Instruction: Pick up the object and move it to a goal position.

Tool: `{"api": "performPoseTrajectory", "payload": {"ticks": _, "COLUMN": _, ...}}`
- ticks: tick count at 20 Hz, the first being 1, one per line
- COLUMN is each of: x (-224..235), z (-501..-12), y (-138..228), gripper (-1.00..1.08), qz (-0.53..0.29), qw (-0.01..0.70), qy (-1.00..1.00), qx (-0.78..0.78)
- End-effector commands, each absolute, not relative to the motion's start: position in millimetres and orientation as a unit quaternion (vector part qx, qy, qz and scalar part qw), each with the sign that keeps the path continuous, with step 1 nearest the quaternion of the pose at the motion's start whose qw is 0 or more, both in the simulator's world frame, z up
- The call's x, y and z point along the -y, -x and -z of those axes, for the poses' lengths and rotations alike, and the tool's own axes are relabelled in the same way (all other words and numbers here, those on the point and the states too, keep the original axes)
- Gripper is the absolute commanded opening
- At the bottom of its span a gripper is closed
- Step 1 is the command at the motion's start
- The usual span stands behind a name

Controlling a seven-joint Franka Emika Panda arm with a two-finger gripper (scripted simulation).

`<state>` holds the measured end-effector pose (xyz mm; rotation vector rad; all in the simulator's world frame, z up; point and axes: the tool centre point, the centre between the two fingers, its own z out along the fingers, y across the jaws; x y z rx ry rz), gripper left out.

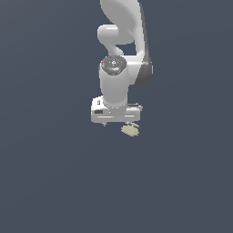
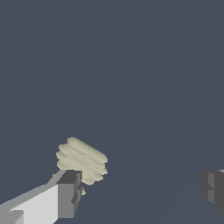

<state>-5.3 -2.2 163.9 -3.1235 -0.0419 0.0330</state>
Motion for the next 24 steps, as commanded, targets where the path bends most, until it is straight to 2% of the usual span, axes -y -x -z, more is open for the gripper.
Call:
{"api": "performPoseTrajectory", "payload": {"ticks": 1, "x": 2, "z": -164, "y": 5, "gripper": 0.28, "qz": -0.011, "qw": 0.009, "qy": 1.000, "qx": 0.013}}
{"api": "performPoseTrajectory", "payload": {"ticks": 12, "x": -1, "z": -158, "y": 0, "gripper": 0.28, "qz": -0.037, "qw": 0.012, "qy": 0.998, "qx": 0.048}}
{"api": "performPoseTrajectory", "payload": {"ticks": 24, "x": -14, "z": -138, "y": -13, "gripper": 0.28, "qz": -0.126, "qw": 0.020, "qy": 0.979, "qx": 0.162}}
